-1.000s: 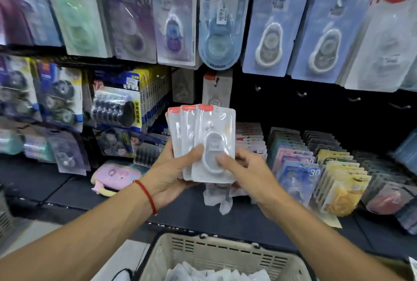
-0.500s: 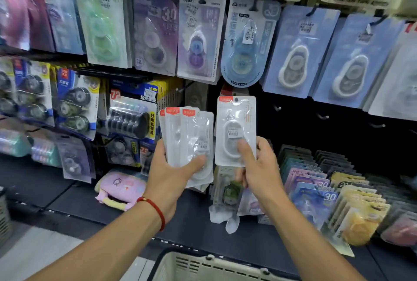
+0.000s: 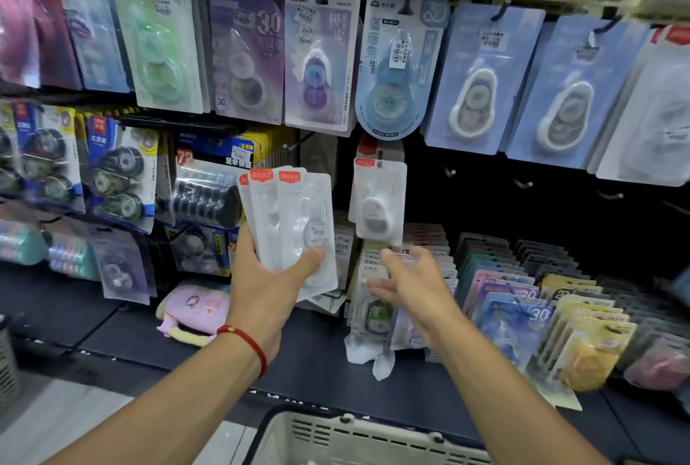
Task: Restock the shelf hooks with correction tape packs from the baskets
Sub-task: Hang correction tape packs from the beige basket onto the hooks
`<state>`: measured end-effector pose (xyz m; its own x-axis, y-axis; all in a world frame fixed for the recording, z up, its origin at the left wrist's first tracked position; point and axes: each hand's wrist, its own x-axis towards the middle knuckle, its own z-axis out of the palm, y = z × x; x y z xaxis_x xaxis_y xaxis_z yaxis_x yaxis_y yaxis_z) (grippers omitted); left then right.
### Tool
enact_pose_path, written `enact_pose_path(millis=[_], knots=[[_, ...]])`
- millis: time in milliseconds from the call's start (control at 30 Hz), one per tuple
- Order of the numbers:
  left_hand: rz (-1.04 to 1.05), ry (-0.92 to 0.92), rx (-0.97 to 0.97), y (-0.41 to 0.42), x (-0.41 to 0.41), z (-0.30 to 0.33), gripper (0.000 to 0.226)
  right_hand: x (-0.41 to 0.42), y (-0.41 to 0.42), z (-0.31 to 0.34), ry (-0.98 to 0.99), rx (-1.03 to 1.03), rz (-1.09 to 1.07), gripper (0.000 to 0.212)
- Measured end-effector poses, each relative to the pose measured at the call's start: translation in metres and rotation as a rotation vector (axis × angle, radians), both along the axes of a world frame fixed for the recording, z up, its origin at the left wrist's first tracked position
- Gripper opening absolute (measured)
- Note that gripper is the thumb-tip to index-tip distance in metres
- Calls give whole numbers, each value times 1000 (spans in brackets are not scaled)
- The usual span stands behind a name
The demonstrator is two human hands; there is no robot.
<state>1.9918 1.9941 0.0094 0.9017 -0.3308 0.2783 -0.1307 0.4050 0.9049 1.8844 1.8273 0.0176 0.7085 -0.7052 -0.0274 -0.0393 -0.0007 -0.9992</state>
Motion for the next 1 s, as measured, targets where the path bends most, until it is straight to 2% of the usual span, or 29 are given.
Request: enact_pose_path(millis=[67,167,333,533,633,733,833,1000], knots=[[-30,8,19,-1,-3,-1,65,-4,4,3,61,-58,28,53],[-122,43,40,-2,-9,-2,70,-6,18,10,48,-177,185,32],[-271,140,5,0,-16,3,83,-10,30,13,-10,-227,238,25],[-388,227,-31,1,-16,5,66,-13,25,8,-66,-238,231,19],[-347,255,-24,1,-13,5,53,-15,20,6,-124,-234,83,22],[-270,238,-5,4,-11,4,53,-14,12,5,-177,-228,-18,20],[-223,227,9,6,-11,3,51,-12,5,4,-195,-273,-28,11],[-173,205,20,7,-13,7,56,-8,7,4,-253,-269,-6,15]])
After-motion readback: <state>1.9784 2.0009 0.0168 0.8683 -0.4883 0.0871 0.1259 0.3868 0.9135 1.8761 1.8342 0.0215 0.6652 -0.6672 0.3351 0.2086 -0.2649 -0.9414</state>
